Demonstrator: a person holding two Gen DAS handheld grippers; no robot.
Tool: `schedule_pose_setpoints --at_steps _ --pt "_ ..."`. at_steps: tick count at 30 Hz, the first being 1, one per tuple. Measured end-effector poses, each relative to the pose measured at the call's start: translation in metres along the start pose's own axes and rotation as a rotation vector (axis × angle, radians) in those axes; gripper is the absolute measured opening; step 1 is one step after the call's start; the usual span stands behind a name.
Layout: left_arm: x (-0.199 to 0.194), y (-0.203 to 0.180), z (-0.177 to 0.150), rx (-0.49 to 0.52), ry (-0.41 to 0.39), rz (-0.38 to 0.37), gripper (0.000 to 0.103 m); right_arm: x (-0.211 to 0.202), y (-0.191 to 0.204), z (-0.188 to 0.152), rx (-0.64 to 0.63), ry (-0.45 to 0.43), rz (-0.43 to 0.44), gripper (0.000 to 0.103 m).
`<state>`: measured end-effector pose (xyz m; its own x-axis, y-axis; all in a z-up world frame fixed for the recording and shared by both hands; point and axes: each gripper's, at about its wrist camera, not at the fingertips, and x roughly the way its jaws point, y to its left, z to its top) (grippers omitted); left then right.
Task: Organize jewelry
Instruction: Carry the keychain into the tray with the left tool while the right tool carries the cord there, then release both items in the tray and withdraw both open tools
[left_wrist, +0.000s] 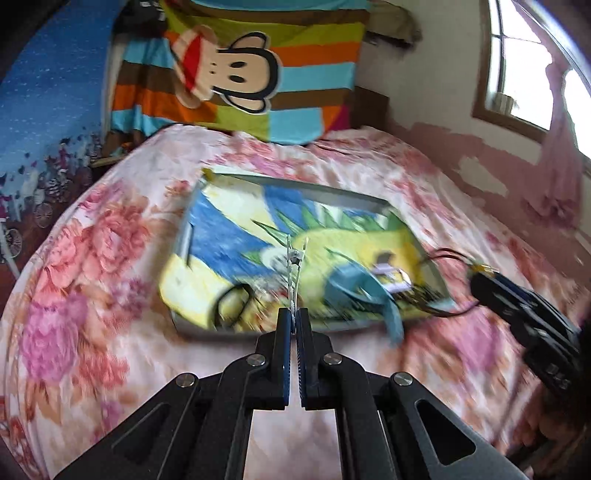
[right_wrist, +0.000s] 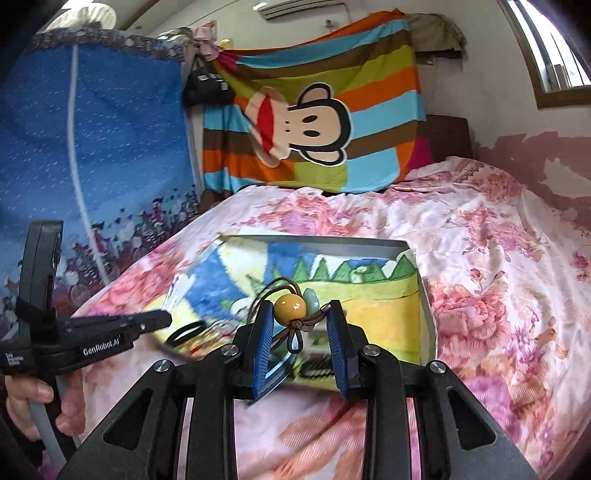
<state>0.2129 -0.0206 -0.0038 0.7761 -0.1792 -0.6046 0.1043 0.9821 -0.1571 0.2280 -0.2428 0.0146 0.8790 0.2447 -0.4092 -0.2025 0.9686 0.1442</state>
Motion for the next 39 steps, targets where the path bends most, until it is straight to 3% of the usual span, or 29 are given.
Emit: schedule_pose_setpoints --at_steps 6,10,22,39 --pt "0.043 0.011 0.016 -0.069 0.039 -0.01 0.003 0.045 -0.009 -0.003 0.024 0.07 -0.038 0.026" --pt "0.065 0.007 0.018 -0.049 0.075 0.003 0.003 0.062 -0.012 -0.013 0.011 0.122 -0.064 0.026" --pt "0.094 0.002 0.015 -0.054 0.147 -0.002 0.003 0.075 -0.022 -0.023 0.033 0.182 -0.083 0.026" --pt "0.108 -0.011 0.006 -0.011 0.211 -0.021 0.004 0.076 -0.025 -0.026 0.036 0.192 -0.091 0.027"
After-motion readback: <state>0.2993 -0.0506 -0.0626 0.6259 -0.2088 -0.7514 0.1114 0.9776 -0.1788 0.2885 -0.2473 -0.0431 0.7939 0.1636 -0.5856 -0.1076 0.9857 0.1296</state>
